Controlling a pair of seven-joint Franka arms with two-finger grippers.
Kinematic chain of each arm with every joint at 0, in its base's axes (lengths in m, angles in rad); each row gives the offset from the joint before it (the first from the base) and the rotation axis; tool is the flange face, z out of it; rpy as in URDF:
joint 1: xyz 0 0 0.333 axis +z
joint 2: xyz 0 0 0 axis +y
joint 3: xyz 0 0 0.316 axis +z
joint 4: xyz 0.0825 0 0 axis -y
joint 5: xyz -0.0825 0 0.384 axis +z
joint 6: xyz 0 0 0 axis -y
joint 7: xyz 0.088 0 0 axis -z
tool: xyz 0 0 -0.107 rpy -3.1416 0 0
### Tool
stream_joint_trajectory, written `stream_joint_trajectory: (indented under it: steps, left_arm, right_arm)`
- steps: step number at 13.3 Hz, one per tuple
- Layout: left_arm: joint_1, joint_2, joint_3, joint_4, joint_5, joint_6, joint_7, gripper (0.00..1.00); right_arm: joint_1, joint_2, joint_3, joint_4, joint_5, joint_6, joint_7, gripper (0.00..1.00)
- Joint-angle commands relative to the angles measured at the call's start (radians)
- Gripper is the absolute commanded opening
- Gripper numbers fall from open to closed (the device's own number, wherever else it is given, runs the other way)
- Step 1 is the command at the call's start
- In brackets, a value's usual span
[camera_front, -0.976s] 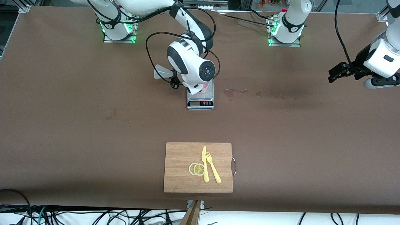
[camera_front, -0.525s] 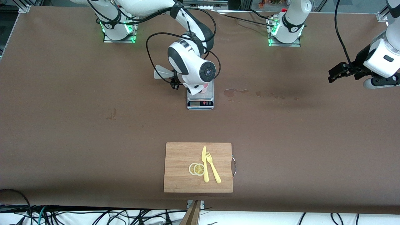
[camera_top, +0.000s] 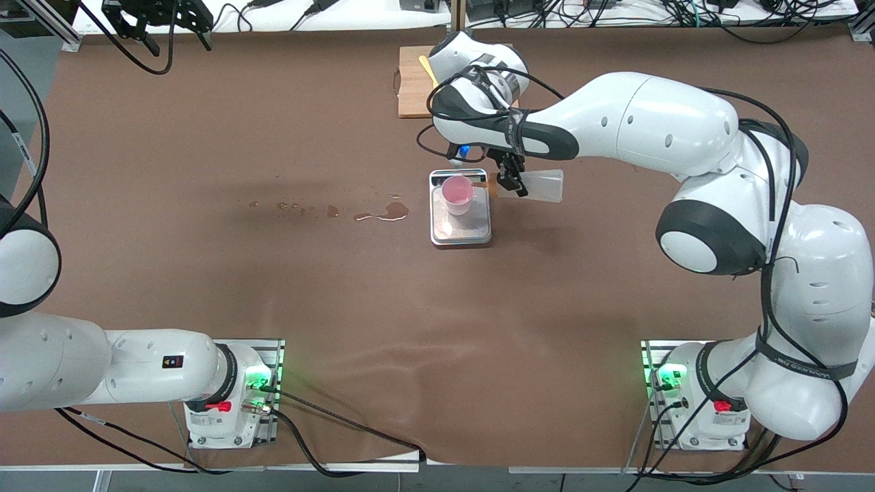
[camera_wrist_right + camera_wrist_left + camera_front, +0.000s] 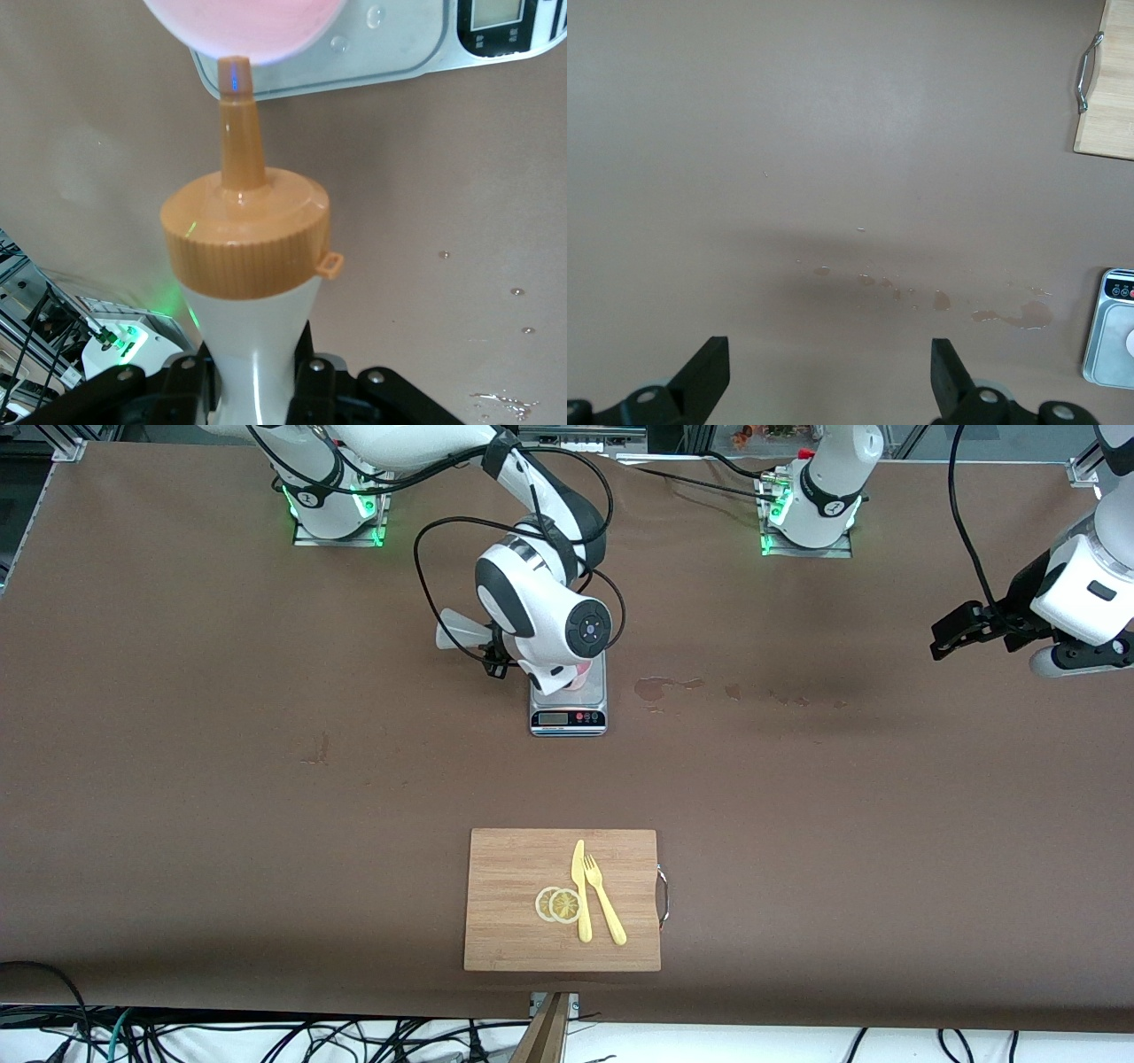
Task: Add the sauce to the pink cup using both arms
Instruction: 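Tilt the bottle nozzle into the pink cup with the right gripper, then carry the bottle with the right gripper back to its spot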
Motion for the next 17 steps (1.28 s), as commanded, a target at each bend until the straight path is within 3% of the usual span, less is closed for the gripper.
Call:
stream_joint_trajectory:
  steps: [1, 9, 13, 17]
  left_arm:
    - [-0.003, 0.011, 0.0, 0.025, 0.002, -0.014, 0.006, 1.0]
    - [0.003, 0.011, 0.0, 0.025, 0.003, -0.015, 0.008, 1.0]
    - [0.001, 0.011, 0.0, 0.025, 0.002, -0.015, 0.008, 1.0]
    - [0.001, 0.011, 0.0, 0.025, 0.002, -0.015, 0.008, 1.0]
  right_arm:
    - [-0.001, 0.02, 0.009, 0.055, -0.014, -0.044, 0.004, 0.08]
    - [-0.035, 0.029, 0.011, 0.103, 0.011, -0.041, -0.007, 0.08]
    - [-0.196, -0.106, 0.006, 0.037, 0.129, -0.018, -0.148, 0.09]
    - [-0.429, -0.239, 0.008, -0.038, 0.254, 0.05, -0.388, 0.1]
